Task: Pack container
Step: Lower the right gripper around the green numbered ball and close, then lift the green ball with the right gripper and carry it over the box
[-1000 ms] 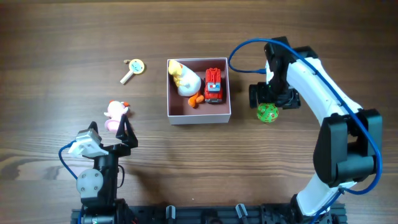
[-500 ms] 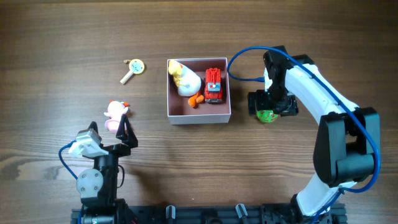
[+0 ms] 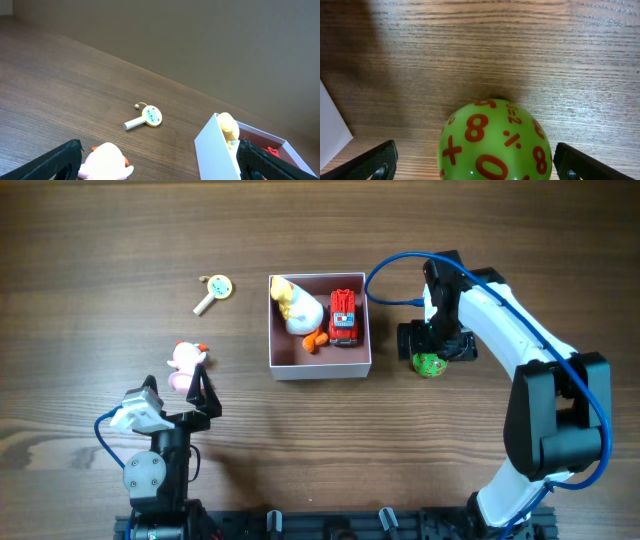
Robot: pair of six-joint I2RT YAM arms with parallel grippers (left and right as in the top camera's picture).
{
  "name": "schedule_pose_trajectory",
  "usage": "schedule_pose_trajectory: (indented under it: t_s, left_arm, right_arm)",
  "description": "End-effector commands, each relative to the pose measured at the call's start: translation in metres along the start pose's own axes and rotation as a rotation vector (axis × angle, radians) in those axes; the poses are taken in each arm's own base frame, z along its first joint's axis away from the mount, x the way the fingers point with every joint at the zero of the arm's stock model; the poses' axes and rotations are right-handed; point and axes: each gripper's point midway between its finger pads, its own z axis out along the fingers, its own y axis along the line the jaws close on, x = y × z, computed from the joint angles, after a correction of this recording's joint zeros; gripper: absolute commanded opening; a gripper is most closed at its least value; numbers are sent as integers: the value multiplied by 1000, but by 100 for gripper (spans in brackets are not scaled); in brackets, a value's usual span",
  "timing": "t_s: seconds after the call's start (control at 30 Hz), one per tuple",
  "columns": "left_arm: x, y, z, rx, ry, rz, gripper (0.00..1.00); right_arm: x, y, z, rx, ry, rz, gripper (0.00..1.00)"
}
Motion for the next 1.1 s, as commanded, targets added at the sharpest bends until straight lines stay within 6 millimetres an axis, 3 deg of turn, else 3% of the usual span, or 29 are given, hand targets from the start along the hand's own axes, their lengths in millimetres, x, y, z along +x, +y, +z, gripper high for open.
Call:
schedule_pose_trajectory:
  t_s: [0.0, 0.17, 0.5, 0.9, 1.07]
  left_arm:
    - [2, 0, 0, 3, 8, -9, 100]
    - [2, 0, 0, 3, 8, -9, 100]
    - [2, 0, 0, 3, 8, -9, 100]
    - [2, 0, 0, 3, 8, -9, 100]
    - [2, 0, 0, 3, 8, -9, 100]
  right_arm:
    - [6, 1, 4, -12, 22, -11, 100]
    - [13, -1, 11, -7, 44, -11, 100]
    - [9, 0, 12, -10, 30, -10, 99]
    - [11, 0, 12, -9, 35, -9, 76]
    - [10, 0, 12, -9, 32, -9, 75]
